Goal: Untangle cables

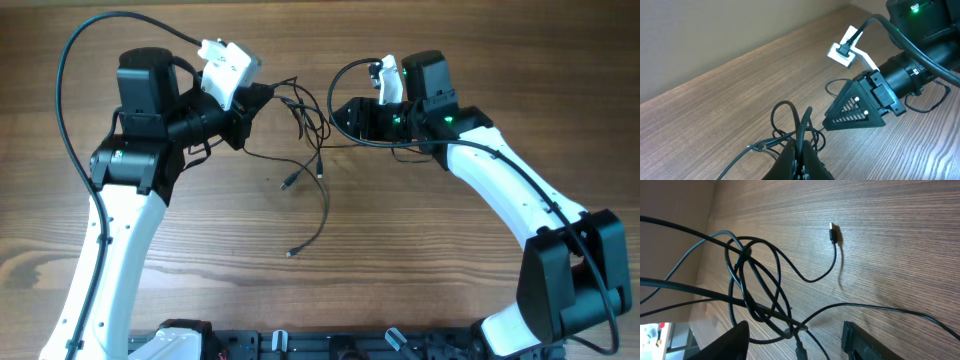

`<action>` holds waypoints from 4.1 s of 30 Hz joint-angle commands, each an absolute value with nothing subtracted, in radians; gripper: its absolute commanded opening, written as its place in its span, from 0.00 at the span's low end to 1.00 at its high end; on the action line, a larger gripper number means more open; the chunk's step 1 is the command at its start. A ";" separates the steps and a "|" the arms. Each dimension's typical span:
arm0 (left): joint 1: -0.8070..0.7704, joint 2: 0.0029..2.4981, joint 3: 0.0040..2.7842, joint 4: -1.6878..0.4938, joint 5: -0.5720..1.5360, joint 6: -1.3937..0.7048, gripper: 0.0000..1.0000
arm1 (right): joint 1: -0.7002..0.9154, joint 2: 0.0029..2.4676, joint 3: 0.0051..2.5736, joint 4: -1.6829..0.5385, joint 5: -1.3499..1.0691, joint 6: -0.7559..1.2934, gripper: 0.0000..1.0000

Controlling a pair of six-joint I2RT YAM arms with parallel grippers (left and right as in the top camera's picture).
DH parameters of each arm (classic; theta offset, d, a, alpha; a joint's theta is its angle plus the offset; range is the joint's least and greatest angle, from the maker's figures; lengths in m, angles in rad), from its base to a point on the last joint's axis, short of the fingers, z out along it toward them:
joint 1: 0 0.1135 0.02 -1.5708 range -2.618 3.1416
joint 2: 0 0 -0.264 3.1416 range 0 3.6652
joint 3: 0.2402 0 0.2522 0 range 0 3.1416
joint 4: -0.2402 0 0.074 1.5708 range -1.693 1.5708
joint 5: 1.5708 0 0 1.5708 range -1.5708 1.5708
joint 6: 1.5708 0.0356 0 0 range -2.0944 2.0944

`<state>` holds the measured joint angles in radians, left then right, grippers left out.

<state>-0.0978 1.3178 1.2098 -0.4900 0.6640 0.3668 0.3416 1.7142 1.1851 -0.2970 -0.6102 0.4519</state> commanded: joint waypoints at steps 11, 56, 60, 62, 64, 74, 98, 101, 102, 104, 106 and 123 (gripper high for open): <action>-0.094 1.301 1.225 -0.491 0.813 0.358 0.04 | 0.341 1.707 1.185 -0.195 -0.638 0.473 0.62; -0.165 1.251 1.225 -0.383 0.675 0.358 0.04 | 0.410 1.711 1.182 -0.356 -0.480 0.398 0.05; -0.164 1.249 1.225 -0.384 0.654 0.358 0.04 | 0.410 1.711 1.179 -0.417 -0.463 0.313 0.05; -0.164 1.249 1.225 -0.385 0.628 0.358 0.04 | 0.410 1.711 1.176 -0.436 -0.435 0.314 0.05; -0.163 1.249 1.225 -0.383 0.627 0.358 0.04 | 0.409 1.711 1.176 -0.446 -0.406 0.314 0.05; -0.163 1.249 1.225 -0.392 0.626 0.358 0.04 | 0.410 1.711 1.176 -0.324 -0.705 0.269 0.60; -0.164 1.249 1.225 -0.385 0.638 0.357 0.04 | 0.416 1.716 1.176 -0.351 -0.535 0.269 0.52; -0.163 1.249 1.225 -0.389 0.638 0.358 0.04 | 0.418 1.734 1.176 -0.339 -0.497 0.269 0.52; -0.163 1.249 1.225 -0.389 0.638 0.358 0.04 | 0.418 1.747 1.176 -0.332 -0.497 0.269 0.52; -0.163 1.249 1.225 -0.389 0.638 0.358 0.04 | 0.418 1.772 1.176 -0.317 -0.498 0.271 0.51; -0.163 1.249 1.225 -0.389 0.638 0.358 0.04 | 0.418 1.793 1.176 -0.300 -0.506 0.284 0.50; -0.164 1.249 1.225 -0.408 0.669 0.358 0.04 | 0.418 1.803 1.176 -0.213 -0.559 0.314 0.40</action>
<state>-0.1619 1.2682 1.2098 -0.4091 0.6338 0.3622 0.4118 1.7847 1.1824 -0.2298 -0.5312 0.3141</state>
